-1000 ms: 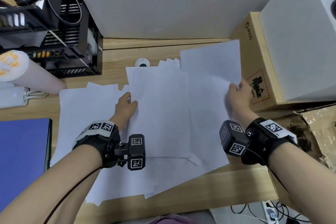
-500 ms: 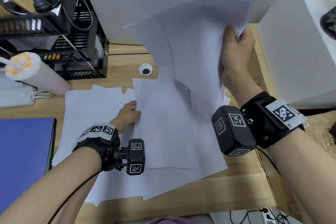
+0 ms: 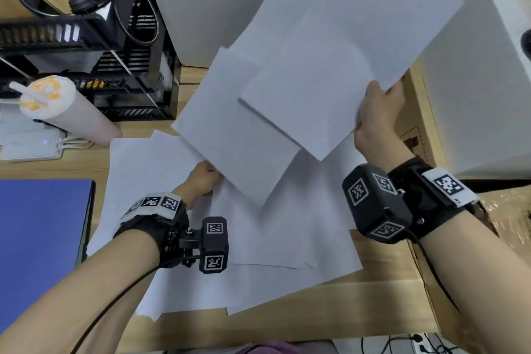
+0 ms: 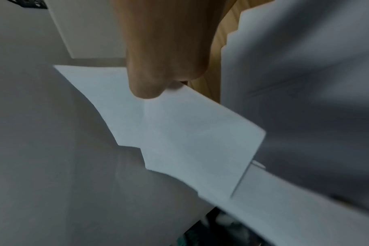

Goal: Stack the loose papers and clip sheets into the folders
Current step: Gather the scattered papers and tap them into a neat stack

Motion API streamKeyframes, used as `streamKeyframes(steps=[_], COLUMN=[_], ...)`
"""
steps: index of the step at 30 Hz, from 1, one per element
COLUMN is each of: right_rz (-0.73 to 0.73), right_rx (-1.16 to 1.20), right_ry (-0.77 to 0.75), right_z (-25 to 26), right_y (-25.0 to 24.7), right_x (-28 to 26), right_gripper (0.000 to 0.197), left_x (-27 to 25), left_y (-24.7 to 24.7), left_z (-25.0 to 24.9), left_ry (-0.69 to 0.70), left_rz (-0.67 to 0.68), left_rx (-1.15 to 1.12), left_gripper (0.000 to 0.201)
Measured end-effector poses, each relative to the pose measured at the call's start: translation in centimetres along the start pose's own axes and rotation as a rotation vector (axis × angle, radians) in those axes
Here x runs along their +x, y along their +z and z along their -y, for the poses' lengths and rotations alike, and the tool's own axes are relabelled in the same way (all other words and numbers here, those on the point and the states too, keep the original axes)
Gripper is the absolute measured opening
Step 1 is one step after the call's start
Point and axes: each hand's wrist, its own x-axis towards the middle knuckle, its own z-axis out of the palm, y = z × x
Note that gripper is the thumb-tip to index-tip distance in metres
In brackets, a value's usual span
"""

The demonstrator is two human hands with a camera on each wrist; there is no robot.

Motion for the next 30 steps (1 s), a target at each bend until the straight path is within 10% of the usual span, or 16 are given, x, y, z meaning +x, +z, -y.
streamKeyframes(steps=[4, 12, 24, 30], right_rz=[0.074, 0.033, 0.186, 0.319], right_rx=[-0.218, -0.432, -0.536, -0.585], right_ry=[0.146, 0.505, 0.471, 0.596], right_z=[-5.4, -13.5, -10.8, -11.8], right_y=[-2.1, -9.6, -7.7, -8.6], right_x=[-0.6, -2.1, -2.9, -3.2], right_gripper=[0.036, 0.029, 0.028, 0.017], left_x=[-4.7, -0.5, -0.9, 1.1], left_y=[0.5, -0.5, -1.5, -1.7], left_z=[-2.4, 0.6, -3.2, -2.5], left_ry=[-0.09, 0.012, 0.07, 0.101], left_rz=[0.006, -0.031, -0.281, -0.324], left_rx=[0.146, -0.162, -0.69, -0.279], left_gripper=[0.043, 0.013, 0.038, 0.05])
